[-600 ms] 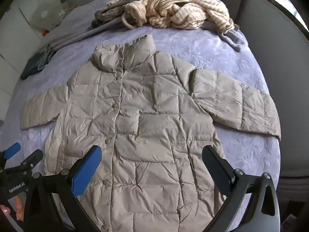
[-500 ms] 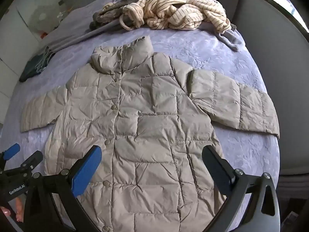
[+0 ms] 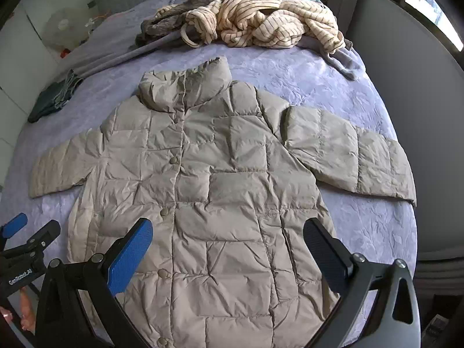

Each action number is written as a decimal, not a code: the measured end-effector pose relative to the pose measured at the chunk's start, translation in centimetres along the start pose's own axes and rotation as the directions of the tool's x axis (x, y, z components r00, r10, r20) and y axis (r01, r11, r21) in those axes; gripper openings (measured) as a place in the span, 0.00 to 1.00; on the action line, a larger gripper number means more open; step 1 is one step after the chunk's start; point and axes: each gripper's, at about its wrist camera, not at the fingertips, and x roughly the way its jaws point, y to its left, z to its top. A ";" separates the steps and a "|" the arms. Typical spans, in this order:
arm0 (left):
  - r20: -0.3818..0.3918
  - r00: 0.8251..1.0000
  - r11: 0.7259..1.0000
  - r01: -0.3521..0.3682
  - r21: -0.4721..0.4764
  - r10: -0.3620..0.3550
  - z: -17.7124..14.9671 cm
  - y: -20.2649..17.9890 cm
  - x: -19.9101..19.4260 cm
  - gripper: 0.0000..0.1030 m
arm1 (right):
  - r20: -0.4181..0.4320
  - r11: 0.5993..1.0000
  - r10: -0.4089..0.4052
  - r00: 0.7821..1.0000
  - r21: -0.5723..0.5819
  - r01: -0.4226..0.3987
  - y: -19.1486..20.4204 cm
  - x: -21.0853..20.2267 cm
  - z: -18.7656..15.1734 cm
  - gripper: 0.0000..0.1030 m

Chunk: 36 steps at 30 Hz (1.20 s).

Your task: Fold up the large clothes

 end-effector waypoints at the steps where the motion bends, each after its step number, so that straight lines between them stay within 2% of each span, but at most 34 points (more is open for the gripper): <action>1: 0.001 1.000 1.000 -0.001 -0.002 0.001 0.0 0.1 -0.1 1.00 | 0.001 1.000 0.000 1.000 -0.001 0.000 0.0 -0.1 0.0 1.00; 36: 0.006 1.000 1.000 -0.008 -0.008 0.008 -0.5 0.6 -0.5 1.00 | 0.006 1.000 -0.001 1.000 -0.001 0.001 0.5 -0.2 0.2 1.00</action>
